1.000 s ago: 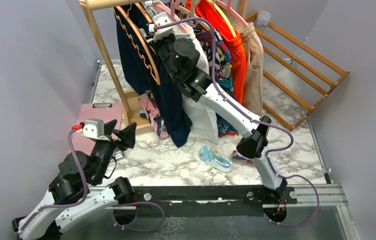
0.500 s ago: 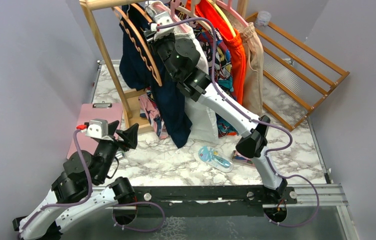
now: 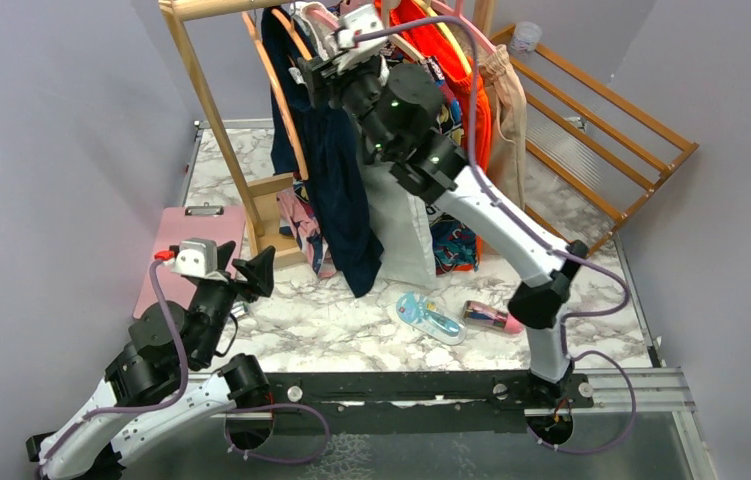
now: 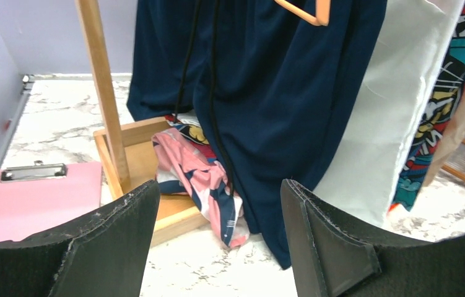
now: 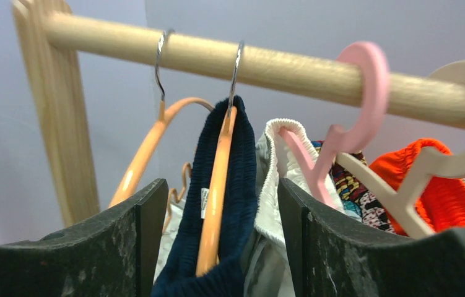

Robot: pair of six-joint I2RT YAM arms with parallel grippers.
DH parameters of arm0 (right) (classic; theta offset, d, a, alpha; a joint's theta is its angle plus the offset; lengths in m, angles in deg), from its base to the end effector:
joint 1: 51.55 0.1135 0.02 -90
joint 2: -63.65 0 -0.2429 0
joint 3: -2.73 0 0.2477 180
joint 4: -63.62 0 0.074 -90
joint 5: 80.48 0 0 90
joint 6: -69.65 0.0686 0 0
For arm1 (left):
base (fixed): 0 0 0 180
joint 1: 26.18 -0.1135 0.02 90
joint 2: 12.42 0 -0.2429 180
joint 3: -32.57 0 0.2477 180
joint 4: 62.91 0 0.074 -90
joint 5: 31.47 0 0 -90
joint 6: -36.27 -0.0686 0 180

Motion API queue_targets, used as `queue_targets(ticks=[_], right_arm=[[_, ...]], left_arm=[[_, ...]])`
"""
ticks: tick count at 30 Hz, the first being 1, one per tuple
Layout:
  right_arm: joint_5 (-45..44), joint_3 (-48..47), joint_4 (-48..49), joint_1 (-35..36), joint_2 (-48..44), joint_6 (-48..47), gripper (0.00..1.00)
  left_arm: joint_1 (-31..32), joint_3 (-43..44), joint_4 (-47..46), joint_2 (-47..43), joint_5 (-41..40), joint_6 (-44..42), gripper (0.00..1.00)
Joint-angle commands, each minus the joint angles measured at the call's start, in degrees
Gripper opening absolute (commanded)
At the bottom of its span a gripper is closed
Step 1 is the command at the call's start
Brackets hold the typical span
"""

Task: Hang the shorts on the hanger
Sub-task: Place the hanger at the clothesline, then adjust the shorts on the hanger.

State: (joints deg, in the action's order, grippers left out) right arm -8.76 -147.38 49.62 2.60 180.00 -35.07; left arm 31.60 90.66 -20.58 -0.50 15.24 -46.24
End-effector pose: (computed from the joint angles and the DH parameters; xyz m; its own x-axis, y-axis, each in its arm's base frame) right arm 0.2896 0.3641 0.5159 0.3431 0.0629 -0.9372 -0.5269 0.8389 -0.1366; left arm 0.0811 -0.0405 0.3507 0.0027 -0.1822 -0.9833 0.2535 0.9513 -0.1756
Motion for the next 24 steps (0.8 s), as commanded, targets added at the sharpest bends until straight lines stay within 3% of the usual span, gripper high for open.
queue_targets(ticks=[1,4,12,19,24], right_arm=[[4.4,3.7,-6.0,0.2,-9.1,5.6,0.69],[7.2,8.3,-10.4,0.2,-14.1,8.8,0.7],[18.8,35.7,-14.0,0.4,-32.3,15.4,0.7],[21.9,59.0,-9.9,1.2,-41.1,20.0,0.7],[17.6,71.2,-1.1,3.2,-42.1,22.1,0.7]], left_arm=[[0.4,-0.4,-3.9,-0.8,-4.6,-4.5,0.74],[0.7,-0.6,-5.4,-0.4,-6.1,-6.6,0.74],[1.5,-2.8,-6.3,4.0,-4.2,-7.2,0.76],[1.5,-6.0,-6.0,5.1,-3.5,-3.9,0.77],[1.5,-6.8,-6.6,5.3,-3.8,-3.1,0.77]])
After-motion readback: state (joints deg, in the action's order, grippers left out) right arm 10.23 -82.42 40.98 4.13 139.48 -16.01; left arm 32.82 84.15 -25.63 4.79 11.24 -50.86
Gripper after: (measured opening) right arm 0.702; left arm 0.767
